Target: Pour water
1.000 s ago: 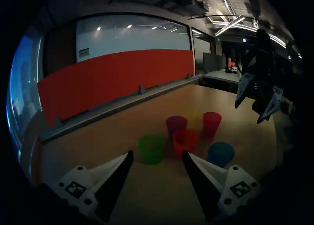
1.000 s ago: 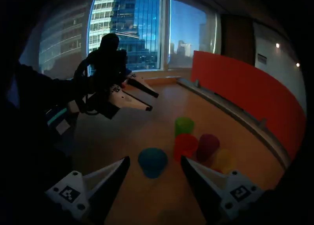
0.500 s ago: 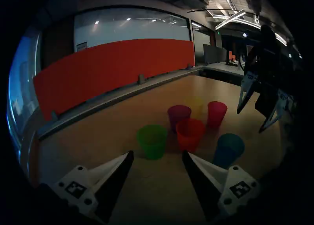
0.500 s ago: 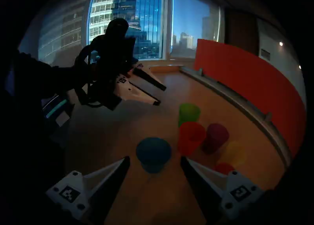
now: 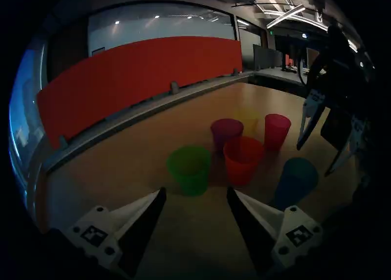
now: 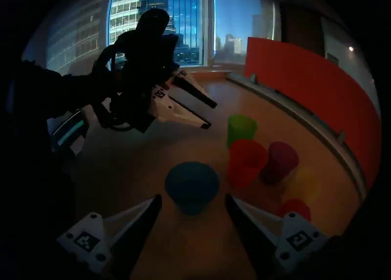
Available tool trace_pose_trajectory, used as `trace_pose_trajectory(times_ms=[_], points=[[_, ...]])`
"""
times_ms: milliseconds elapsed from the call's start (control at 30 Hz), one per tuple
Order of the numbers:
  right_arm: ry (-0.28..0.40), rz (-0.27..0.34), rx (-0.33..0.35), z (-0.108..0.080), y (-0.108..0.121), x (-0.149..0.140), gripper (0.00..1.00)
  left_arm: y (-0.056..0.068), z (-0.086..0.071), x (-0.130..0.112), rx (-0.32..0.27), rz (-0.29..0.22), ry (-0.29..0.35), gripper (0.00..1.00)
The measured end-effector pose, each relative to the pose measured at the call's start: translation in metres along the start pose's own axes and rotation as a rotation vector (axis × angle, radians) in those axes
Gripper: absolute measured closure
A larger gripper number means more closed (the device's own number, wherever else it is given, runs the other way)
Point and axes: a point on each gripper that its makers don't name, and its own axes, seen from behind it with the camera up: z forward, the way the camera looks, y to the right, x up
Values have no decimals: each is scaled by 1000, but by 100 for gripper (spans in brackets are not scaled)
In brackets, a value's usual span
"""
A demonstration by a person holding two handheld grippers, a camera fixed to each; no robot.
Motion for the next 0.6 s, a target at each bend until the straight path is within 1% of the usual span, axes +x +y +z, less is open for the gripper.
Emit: trace_pose_trajectory(times_ms=[200,367,600], points=[[-7,7,11,11,-1,-4,0,0,12,-2,-3,2,-17,8],[-11,7,15,19,-2,-6,0,-2,20,-3,-4,-7,-29,8],[-14,15,22,30,-3,-6,0,-8,36,-7,2,-20,-53,8]])
